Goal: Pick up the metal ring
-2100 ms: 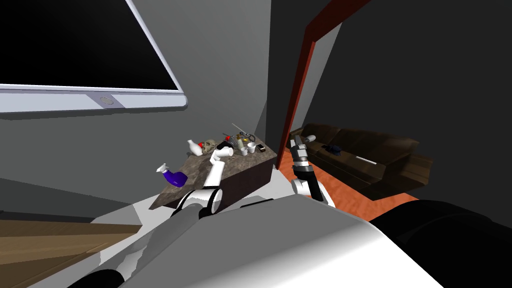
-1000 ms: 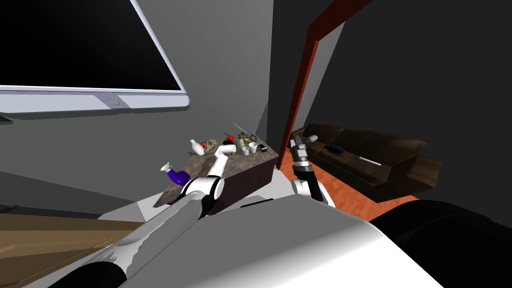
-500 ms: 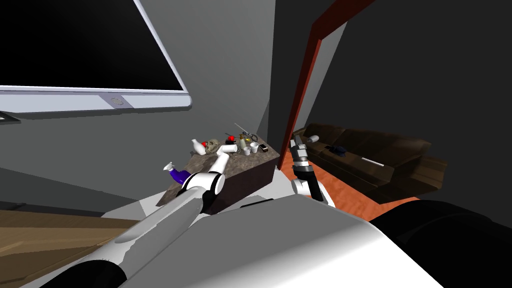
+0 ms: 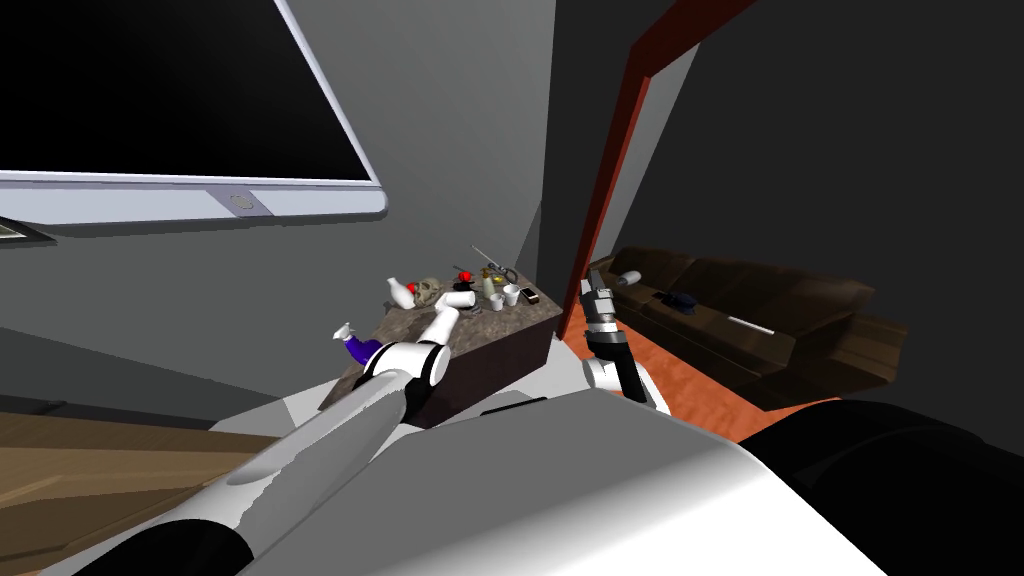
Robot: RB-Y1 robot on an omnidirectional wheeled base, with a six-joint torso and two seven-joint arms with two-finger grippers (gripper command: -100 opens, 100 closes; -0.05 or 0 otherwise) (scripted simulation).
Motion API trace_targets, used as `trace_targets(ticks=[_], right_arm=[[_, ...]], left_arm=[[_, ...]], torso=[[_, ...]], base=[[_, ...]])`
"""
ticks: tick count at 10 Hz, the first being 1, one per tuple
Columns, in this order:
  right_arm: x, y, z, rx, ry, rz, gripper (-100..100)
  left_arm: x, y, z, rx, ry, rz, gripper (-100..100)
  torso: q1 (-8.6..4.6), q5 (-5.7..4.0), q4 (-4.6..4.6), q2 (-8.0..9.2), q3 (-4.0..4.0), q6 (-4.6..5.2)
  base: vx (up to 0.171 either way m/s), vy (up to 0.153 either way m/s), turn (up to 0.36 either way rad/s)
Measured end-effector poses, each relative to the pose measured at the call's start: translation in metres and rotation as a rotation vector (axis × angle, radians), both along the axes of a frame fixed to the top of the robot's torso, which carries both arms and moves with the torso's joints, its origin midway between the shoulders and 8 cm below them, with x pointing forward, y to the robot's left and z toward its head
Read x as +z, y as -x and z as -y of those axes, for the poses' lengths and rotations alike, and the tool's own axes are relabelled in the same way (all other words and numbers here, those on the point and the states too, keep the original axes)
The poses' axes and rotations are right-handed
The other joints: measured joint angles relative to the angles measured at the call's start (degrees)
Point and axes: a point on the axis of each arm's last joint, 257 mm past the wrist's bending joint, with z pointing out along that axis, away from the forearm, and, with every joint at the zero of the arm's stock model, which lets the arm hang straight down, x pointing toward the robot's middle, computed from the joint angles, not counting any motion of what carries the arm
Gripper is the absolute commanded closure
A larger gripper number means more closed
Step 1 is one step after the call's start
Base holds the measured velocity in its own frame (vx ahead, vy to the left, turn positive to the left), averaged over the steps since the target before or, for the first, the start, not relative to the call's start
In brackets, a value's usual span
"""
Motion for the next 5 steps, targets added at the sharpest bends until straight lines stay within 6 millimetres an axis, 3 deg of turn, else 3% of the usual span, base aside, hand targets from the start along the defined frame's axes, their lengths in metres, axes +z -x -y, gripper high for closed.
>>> trace_targets(ticks=[5], right_arm=[[0.0,0.0,0.0,0.0,0.0,0.0,0]], left_arm=[[-0.033,0.02,-0.011,0.016,-0.037,-0.117,-100]], torso=[[0.05,0.01,-0.01,-0.04,-0.02,0.0]], base=[[0.007,0.027,0.013]])
